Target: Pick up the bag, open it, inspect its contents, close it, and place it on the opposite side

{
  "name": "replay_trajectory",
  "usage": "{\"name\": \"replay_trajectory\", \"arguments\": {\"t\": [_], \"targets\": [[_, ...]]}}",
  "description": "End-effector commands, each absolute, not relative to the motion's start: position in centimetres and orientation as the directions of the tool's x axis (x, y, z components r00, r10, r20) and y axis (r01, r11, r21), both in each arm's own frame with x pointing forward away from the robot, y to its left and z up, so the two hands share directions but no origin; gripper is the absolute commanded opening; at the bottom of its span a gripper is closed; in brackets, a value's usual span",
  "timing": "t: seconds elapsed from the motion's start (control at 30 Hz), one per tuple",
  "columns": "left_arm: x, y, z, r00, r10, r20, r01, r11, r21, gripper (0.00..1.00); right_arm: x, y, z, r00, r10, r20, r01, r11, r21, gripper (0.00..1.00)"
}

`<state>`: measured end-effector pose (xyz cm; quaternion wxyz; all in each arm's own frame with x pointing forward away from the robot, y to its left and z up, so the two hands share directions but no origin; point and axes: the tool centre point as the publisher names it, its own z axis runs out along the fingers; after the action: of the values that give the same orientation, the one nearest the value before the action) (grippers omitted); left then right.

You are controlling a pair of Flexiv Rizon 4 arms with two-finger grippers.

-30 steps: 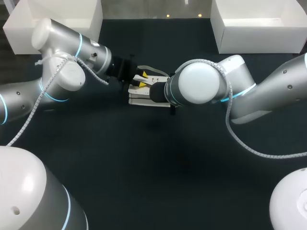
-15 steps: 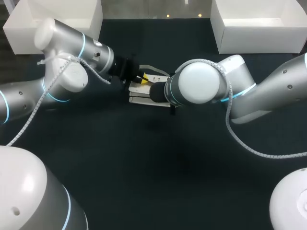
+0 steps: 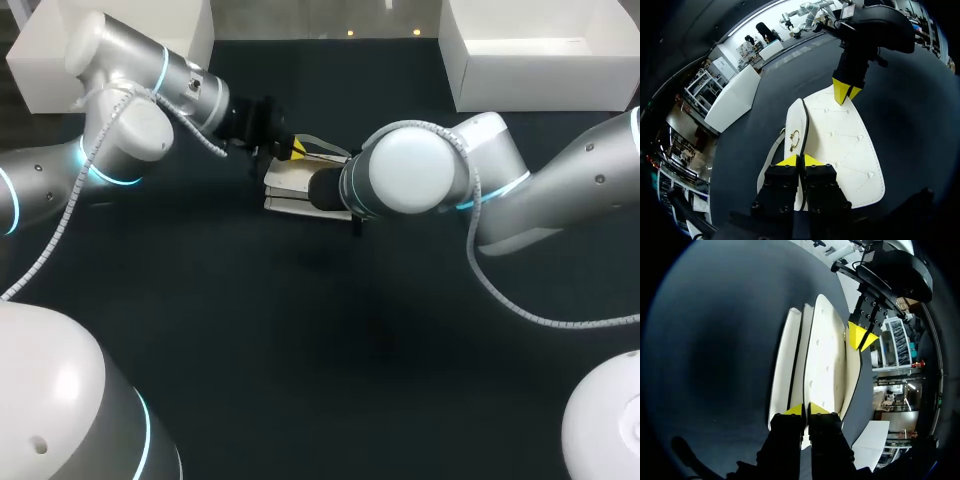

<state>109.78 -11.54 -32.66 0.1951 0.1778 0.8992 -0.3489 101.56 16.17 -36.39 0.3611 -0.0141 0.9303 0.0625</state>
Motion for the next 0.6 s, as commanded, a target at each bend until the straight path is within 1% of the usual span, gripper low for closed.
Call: {"name": "replay_trajectory", "arguments": {"t": [0.03,0.3,0.53,0.57,0.6], "targets": [[111.3,-10.8,-32.2,-0.875,0.19,-0.446,0.442,0.69,-0.573,0.0,101.0,15.6,-36.9,-0.738,0.017,-0.674,-0.072,0.992,0.104,0.0],[111.6,-10.5,-31.9,-0.884,0.178,-0.433,0.426,0.688,-0.587,0.0,101.0,15.6,-36.9,-0.738,0.017,-0.674,-0.072,0.992,0.104,0.0],[110.4,-10.9,-32.0,-0.854,0.202,-0.48,0.469,0.697,-0.542,0.0,101.0,15.6,-36.9,-0.738,0.017,-0.674,-0.072,0.992,0.104,0.0],[110.2,-11.0,-32.0,-0.851,0.203,-0.485,0.473,0.696,-0.54,0.2,101.0,15.6,-36.9,-0.738,0.017,-0.674,-0.072,0.992,0.104,0.0],[109.8,-11.0,-32.0,-0.842,0.204,-0.499,0.483,0.696,-0.531,0.35,101.0,15.6,-36.9,-0.738,0.017,-0.674,-0.072,0.992,0.104,0.0]]}}
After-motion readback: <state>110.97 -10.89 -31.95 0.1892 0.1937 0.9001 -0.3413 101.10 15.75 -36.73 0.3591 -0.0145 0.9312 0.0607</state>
